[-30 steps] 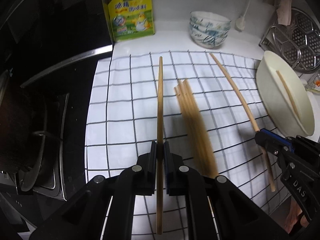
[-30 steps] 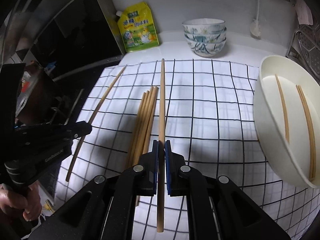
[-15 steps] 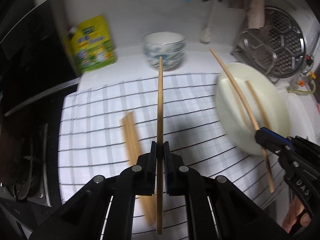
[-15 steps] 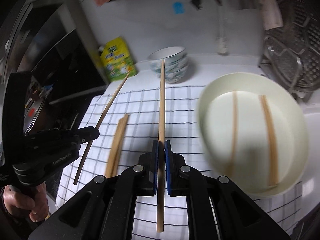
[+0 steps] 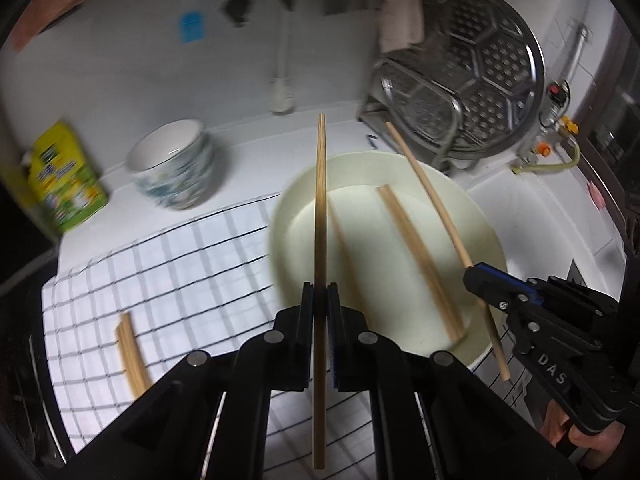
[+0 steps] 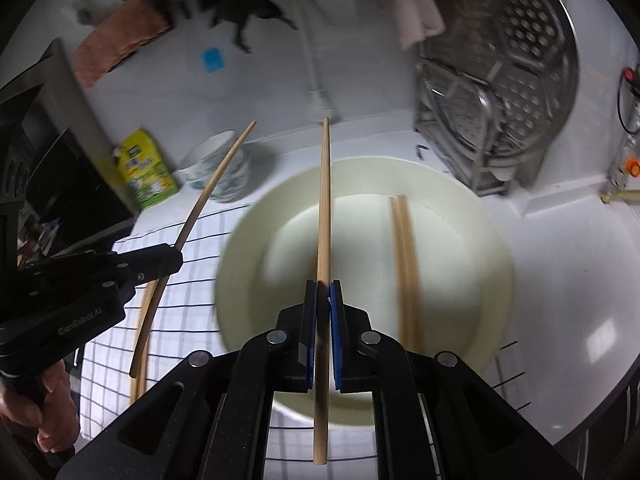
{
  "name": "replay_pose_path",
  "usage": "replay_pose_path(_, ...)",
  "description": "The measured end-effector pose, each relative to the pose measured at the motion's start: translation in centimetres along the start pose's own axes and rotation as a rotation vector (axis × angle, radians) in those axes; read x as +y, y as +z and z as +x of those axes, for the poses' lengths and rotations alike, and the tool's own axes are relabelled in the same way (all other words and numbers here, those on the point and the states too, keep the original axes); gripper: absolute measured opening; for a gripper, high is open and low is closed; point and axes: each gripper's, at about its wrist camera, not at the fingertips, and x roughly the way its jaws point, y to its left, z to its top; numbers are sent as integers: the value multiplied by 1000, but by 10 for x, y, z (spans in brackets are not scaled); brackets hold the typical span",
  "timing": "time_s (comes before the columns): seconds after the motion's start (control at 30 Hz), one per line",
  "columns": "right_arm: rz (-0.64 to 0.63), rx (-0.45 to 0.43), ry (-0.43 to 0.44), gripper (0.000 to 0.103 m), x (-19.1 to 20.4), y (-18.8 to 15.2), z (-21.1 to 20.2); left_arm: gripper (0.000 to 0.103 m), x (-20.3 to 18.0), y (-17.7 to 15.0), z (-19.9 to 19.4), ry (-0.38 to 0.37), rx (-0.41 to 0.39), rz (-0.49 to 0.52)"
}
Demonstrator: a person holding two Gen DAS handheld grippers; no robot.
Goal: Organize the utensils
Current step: 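Carry the held chopsticks in both tools over the white basin, then open both tools to drop the chopsticks into the white basin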
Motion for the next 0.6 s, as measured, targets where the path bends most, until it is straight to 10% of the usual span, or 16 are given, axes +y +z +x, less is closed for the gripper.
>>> replay_pose_path(0.6, 62, 139, -19, 6, -59, 1, 67, 7, -47, 23, 94, 19, 100, 53)
